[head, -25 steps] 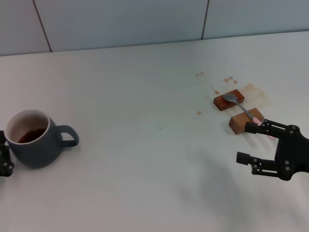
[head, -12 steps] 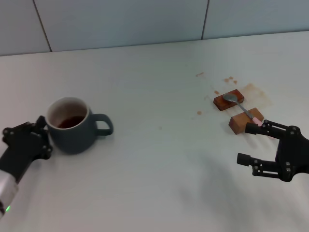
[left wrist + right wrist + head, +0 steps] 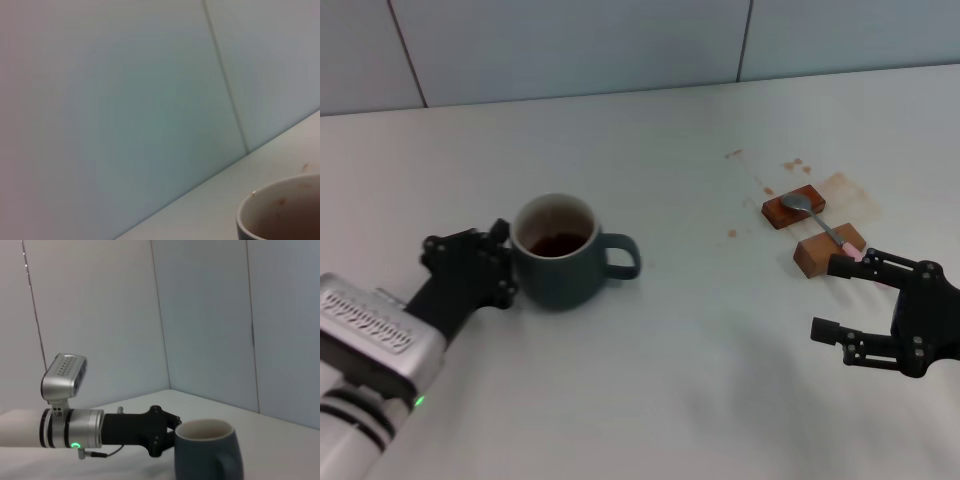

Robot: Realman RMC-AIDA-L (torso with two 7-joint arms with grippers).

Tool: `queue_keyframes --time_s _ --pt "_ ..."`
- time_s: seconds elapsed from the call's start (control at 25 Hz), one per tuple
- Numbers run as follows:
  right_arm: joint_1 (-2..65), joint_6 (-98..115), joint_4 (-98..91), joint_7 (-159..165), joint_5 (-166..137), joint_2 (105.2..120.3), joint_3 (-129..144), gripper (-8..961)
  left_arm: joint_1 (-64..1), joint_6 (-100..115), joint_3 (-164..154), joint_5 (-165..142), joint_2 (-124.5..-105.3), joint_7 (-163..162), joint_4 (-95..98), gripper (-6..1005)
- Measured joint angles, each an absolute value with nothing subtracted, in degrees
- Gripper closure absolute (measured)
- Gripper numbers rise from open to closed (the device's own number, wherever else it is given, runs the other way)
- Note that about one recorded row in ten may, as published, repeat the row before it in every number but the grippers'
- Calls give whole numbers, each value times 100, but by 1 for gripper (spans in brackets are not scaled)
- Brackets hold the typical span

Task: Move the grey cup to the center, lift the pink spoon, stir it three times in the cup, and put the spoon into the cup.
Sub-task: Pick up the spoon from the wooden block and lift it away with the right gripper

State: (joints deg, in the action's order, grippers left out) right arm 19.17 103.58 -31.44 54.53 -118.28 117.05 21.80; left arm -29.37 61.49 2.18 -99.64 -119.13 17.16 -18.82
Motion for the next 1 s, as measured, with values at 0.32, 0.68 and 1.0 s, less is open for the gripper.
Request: queue_keyframes --time_s 0.32,0.68,1.0 --pt "1941 10401 -3167 5448 -11781 11703 2179 151 -3380 5583 449 -9962 -11919 1724 -2357 1001" --pt "1902 10416 -3148 5320 -11742 11699 2178 150 -3486 5447 912 -9987 -11873 1377 -2386 1000" --pt "1870 10488 -3138 5316 -11618 11697 2135 151 -3395 6449 859 -11705 -11828 -1376 -410 1000"
